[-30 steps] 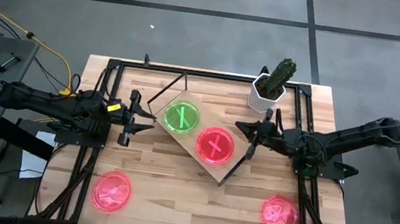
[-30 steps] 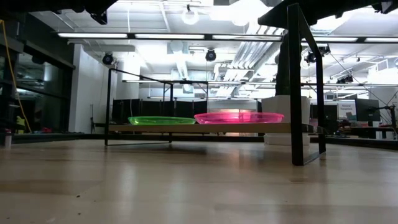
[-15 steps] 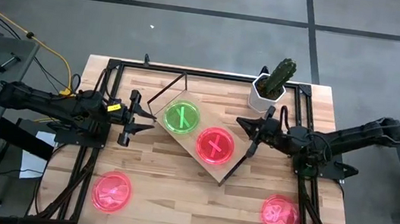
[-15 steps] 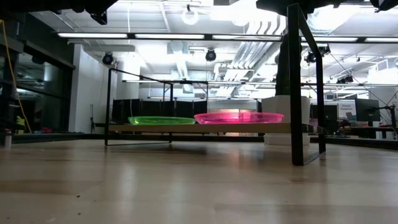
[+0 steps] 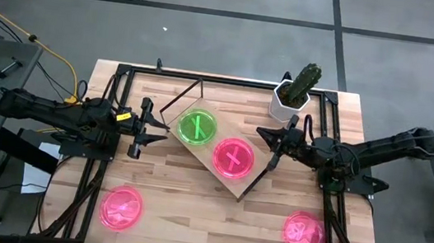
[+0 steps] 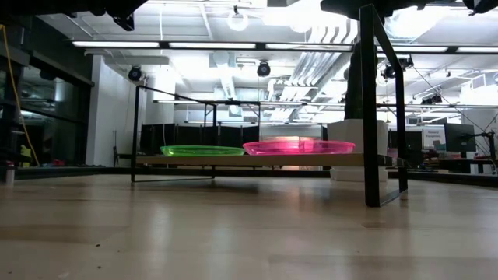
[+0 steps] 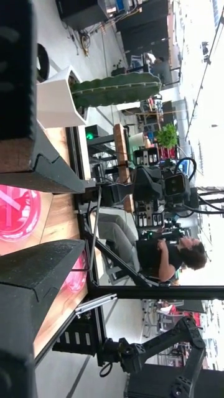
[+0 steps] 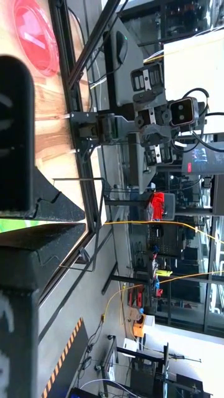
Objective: Place and stack plates onto a shelf
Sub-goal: Stack the pink plate on top of the other pink plate on the shelf
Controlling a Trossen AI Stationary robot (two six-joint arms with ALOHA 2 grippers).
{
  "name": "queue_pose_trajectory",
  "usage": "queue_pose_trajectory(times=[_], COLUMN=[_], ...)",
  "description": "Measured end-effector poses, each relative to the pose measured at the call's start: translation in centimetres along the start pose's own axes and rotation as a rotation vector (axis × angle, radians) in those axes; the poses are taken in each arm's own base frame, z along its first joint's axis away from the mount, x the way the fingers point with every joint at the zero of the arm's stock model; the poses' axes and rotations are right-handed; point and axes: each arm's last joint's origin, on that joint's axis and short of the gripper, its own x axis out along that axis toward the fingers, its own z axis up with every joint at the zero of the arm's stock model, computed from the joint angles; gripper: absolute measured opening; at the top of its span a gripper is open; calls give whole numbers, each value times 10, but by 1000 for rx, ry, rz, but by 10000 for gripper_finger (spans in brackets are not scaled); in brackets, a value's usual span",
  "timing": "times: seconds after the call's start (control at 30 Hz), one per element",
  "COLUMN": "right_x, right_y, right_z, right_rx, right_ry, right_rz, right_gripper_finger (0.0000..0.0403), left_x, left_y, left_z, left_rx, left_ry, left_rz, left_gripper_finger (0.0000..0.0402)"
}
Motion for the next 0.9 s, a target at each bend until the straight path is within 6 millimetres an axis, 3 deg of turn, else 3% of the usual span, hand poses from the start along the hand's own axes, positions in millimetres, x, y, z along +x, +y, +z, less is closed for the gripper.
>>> queue_pose_trajectory(times=[0.4, 0.9], right_x=[0, 0], right_y=[0, 0], right_z=[0, 0], right_rx=[-2, -2], right_ry=[3, 3], right_rz=[0, 0], right_gripper_finger=[0, 0], left_x=[1, 18], left_y=[0, -2], left_z=[-1, -12], left_rx=[-1, 1], left_ry=[5, 55], left_rz=[-1, -7], left_gripper_finger=[122, 122])
